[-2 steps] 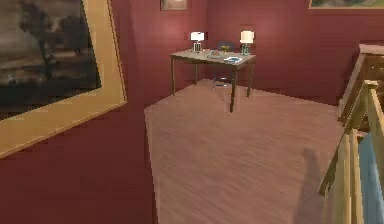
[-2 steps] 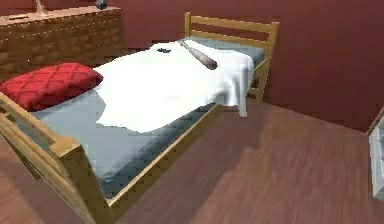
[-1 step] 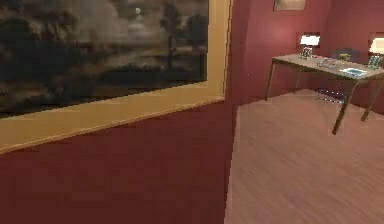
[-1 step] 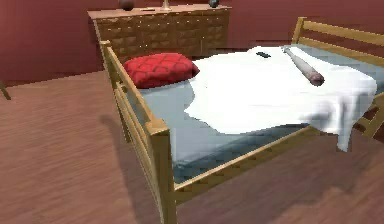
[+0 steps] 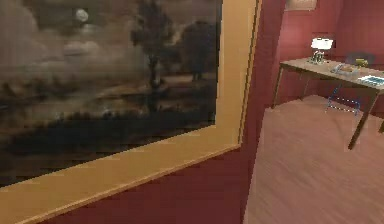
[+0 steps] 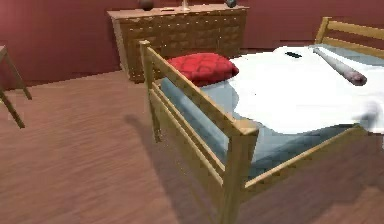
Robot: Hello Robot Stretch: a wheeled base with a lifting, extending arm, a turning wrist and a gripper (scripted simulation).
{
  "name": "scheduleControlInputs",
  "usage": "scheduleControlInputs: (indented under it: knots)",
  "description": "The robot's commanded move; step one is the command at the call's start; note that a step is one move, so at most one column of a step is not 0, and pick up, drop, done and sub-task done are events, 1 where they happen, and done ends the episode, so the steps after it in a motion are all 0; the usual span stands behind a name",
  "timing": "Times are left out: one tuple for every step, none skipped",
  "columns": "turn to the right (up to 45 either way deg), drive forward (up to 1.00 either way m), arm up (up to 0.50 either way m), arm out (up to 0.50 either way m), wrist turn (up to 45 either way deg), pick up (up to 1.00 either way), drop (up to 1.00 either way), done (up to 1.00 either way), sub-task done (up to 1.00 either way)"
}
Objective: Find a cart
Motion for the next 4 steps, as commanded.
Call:
scheduleControlInputs:
  knots:
    - [42.0,0.0,0.0,0.0,0.0,0.0,0.0,0.0,0.0]
    - [3.0,0.0,0.0,0.0,0.0,0.0,0.0,0.0,0.0]
    - [3.0,0.0,0.0,0.0,0.0,0.0,0.0,0.0,0.0]
    - [0.0,0.6,0.0,0.0,0.0,0.0,0.0,0.0,0.0]
